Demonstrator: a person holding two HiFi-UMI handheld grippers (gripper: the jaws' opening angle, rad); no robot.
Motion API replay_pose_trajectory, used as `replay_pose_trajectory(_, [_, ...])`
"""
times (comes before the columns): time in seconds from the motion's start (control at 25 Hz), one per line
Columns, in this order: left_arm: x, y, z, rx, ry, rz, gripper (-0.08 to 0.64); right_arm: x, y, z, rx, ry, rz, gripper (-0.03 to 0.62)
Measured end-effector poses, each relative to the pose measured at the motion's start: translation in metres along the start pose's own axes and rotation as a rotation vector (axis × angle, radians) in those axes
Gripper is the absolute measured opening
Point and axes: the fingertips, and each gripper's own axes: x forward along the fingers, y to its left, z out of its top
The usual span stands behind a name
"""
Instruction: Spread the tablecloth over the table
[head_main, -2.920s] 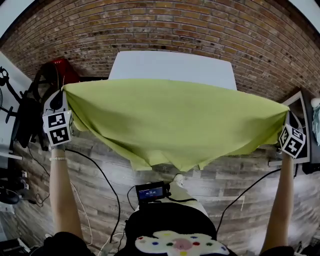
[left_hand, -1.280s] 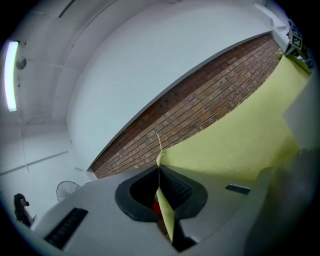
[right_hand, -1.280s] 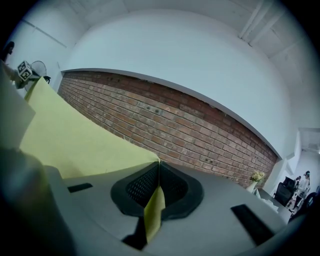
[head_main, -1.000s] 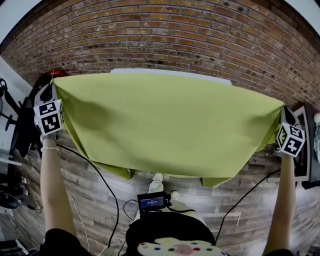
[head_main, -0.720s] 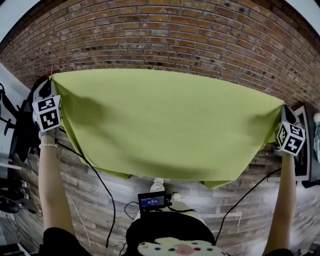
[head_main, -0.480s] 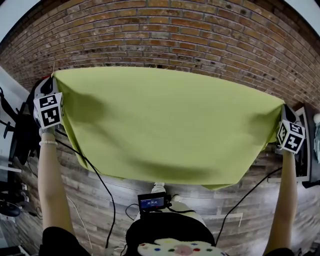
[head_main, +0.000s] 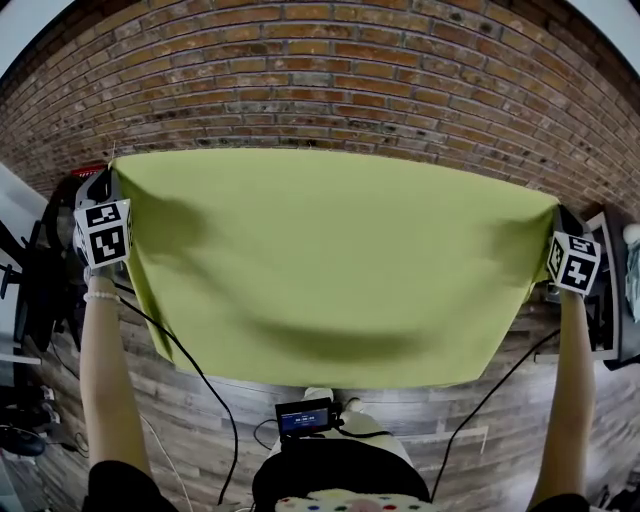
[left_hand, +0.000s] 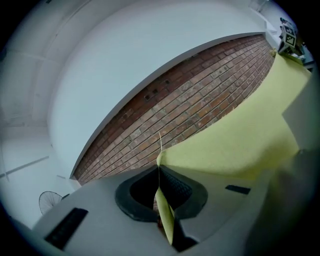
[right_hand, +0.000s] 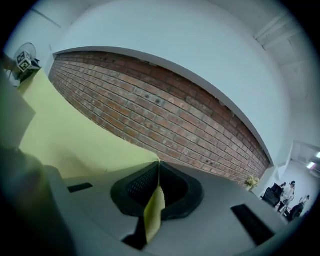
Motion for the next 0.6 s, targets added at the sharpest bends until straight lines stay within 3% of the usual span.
replay_pose_trajectory(0.6, [0.089, -0.067, -0.046, 0.018, 0.111, -0.125, 0.017, 0.07, 0.035, -0.03, -0.046, 0.146, -0.03, 0.034])
